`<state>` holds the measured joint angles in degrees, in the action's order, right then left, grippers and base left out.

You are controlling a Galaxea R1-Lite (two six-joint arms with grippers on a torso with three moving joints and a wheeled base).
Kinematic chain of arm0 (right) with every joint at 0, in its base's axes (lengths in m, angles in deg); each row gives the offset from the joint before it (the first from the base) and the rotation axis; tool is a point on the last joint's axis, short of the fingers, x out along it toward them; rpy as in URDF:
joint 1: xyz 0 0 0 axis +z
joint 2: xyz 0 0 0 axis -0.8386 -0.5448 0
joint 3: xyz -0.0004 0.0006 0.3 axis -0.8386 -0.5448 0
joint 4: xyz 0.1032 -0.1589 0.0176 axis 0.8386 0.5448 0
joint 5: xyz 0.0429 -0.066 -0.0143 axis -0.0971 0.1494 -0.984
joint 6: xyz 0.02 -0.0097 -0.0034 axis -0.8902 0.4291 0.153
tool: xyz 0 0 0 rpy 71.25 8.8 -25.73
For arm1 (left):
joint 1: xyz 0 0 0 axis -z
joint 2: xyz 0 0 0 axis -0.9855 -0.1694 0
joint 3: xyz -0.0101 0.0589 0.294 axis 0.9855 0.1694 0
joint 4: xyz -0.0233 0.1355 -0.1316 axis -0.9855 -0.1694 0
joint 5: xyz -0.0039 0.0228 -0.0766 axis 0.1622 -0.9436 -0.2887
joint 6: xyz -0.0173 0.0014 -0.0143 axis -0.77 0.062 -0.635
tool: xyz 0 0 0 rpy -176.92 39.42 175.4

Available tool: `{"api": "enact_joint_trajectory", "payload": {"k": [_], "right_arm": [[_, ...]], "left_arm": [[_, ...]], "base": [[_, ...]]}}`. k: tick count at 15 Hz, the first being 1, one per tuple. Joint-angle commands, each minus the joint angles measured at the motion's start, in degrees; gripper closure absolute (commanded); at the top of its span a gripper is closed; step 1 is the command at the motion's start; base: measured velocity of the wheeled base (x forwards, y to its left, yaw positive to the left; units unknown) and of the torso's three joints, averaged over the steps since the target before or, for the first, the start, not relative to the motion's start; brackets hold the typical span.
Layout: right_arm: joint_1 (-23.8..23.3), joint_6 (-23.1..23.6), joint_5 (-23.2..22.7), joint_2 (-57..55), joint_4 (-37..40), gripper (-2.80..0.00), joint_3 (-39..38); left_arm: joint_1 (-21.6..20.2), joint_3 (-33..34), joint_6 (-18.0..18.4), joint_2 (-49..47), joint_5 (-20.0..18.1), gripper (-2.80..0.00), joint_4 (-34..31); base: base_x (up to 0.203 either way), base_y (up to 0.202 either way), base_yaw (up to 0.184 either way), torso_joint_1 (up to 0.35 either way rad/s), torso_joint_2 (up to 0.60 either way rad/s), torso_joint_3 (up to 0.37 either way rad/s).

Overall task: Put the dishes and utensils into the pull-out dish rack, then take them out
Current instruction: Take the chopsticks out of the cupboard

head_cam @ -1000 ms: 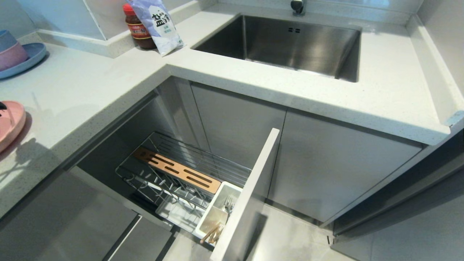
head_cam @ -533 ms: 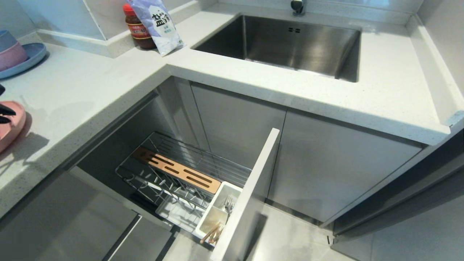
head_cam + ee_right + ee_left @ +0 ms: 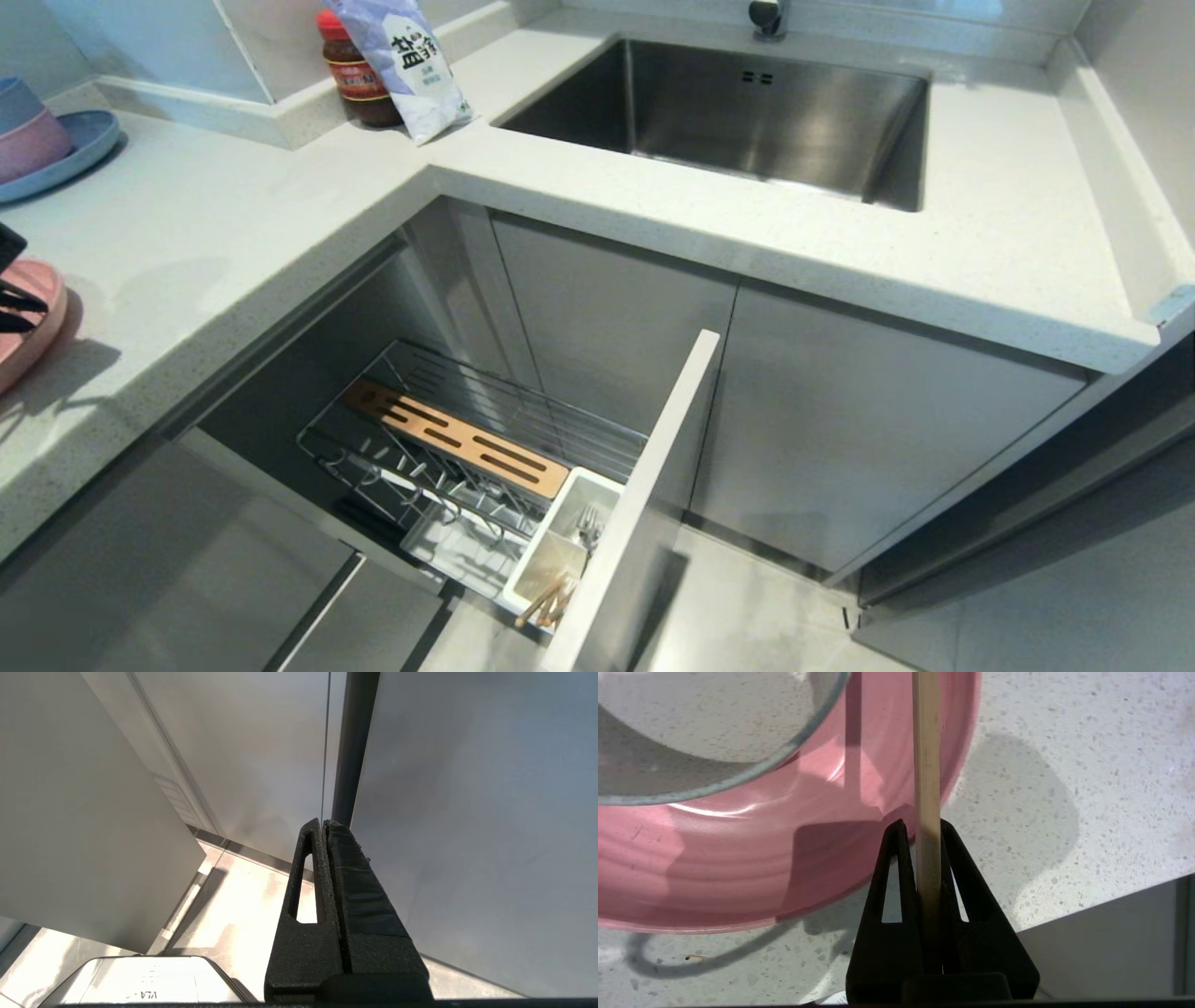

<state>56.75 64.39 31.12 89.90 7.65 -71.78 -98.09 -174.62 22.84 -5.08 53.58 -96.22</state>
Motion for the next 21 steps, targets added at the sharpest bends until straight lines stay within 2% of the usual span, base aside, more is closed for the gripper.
{"api": "enact_joint_trajectory", "payload": {"k": [1, 11, 15, 21], "right_arm": [[0.0, 0.0, 0.0, 0.1, 0.0, 0.0, -0.1], [0.0, 0.0, 0.0, 0.1, 0.0, 0.0, -0.1], [0.0, 0.0, 0.0, 0.1, 0.0, 0.0, -0.1], [0.0, 0.0, 0.0, 0.1, 0.0, 0.0, -0.1]], "left_arm": [[-0.4, 0.3, -1.3, -0.1, 0.1, 0.0, -0.4], [-2.7, 0.5, -2.6, -0.3, 0.1, 0.0, -0.4], [-4.5, 0.5, -2.6, -1.8, -1.1, 0.0, -0.3], [-4.7, 0.5, -2.5, -2.3, -2.3, 0.0, -0.2]], "base": [[0.0, 0.0, 0.0, 0.0, 0.0, 0.0], [0.0, 0.0, 0.0, 0.0, 0.0, 0.0], [0.0, 0.0, 0.0, 0.0, 0.0, 0.0], [0.0, 0.0, 0.0, 0.0, 0.0, 0.0]]}}
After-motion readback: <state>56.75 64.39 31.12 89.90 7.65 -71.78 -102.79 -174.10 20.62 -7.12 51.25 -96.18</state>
